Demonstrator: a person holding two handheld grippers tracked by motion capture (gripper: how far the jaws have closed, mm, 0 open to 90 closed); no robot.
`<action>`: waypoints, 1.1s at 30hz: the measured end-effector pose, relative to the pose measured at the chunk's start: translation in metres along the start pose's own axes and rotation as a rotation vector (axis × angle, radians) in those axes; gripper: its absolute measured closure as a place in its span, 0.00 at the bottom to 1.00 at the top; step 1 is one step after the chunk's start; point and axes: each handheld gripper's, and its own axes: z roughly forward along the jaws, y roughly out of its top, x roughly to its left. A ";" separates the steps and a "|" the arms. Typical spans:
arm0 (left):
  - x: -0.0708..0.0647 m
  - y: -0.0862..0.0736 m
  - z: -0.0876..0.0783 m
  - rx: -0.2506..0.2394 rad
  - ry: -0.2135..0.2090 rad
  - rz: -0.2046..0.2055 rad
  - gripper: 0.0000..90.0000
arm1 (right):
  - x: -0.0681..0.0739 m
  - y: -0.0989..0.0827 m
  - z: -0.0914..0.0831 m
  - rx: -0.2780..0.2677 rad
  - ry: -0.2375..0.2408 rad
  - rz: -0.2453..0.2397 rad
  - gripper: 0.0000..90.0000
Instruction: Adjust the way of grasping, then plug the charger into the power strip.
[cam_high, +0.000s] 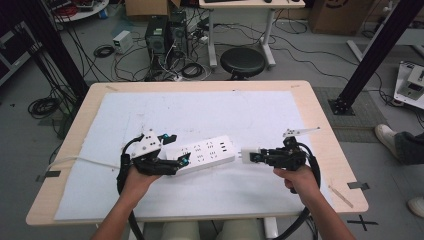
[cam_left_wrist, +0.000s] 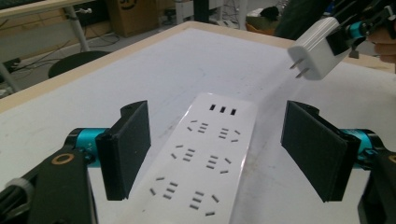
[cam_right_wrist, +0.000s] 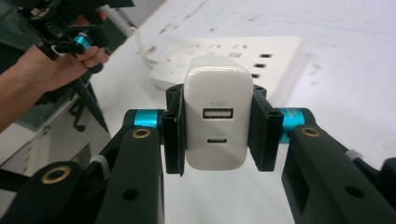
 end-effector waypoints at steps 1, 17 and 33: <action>0.001 -0.001 -0.002 -0.003 0.007 -0.007 0.27 | -0.001 -0.001 -0.003 -0.007 -0.008 0.000 0.71; 0.013 -0.010 -0.026 -0.038 0.086 -0.036 0.27 | 0.002 0.003 -0.020 0.014 -0.077 -0.058 0.71; 0.024 -0.018 -0.049 -0.056 0.166 -0.052 0.27 | 0.026 0.046 -0.006 0.124 -0.125 -0.214 0.71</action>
